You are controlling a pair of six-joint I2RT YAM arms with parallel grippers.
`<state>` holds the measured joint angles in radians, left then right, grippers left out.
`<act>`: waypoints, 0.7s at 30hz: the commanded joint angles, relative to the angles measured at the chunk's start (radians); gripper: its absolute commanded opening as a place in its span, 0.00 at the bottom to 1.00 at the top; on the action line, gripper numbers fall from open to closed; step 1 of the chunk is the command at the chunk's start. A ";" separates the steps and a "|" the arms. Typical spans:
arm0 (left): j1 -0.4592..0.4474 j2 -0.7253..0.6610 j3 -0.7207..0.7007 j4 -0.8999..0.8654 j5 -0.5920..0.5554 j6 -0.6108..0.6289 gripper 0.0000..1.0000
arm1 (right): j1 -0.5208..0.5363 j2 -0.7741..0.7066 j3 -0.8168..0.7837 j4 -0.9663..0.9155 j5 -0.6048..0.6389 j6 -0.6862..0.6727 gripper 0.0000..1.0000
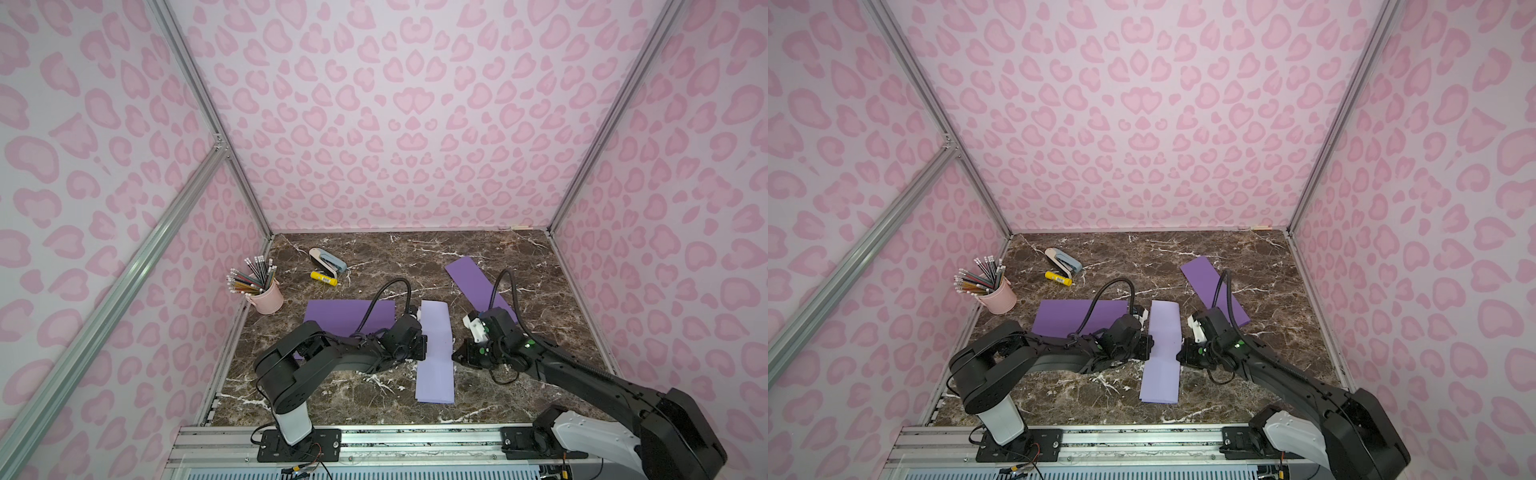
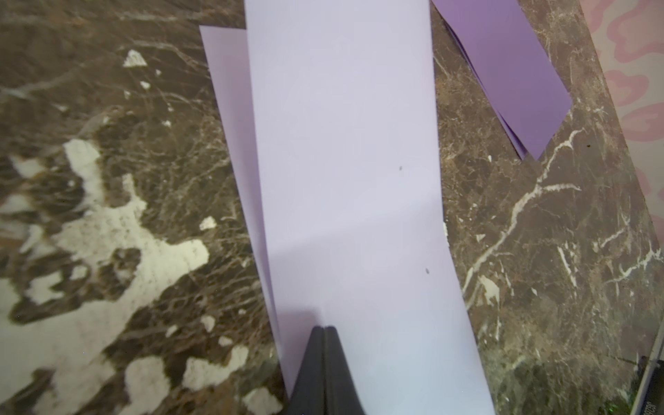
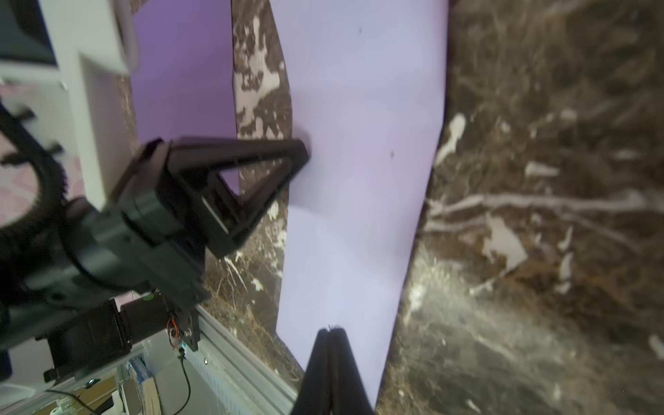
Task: Fold the rectangular paper in half along the long edge
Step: Fold the paper at the center of the board.
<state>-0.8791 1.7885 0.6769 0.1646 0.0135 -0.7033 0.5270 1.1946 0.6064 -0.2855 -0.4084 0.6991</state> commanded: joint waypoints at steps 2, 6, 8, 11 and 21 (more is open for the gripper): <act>0.001 0.017 -0.010 -0.204 -0.004 0.014 0.04 | -0.051 0.140 0.096 0.136 -0.014 -0.101 0.00; -0.001 0.025 -0.010 -0.200 -0.001 0.014 0.04 | -0.086 0.277 0.144 0.202 -0.029 -0.137 0.00; -0.001 0.029 -0.010 -0.197 0.000 0.012 0.04 | -0.099 0.341 0.154 0.227 -0.032 -0.143 0.00; -0.003 0.034 -0.010 -0.193 0.003 0.009 0.04 | -0.127 0.394 0.132 0.272 -0.044 -0.140 0.00; -0.005 0.036 -0.017 -0.193 0.000 0.011 0.04 | -0.293 0.450 0.009 0.303 -0.029 -0.182 0.00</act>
<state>-0.8829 1.8091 0.6769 0.1978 0.0208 -0.7036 0.2676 1.6287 0.6365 0.0612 -0.5407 0.5560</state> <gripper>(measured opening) 0.051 0.058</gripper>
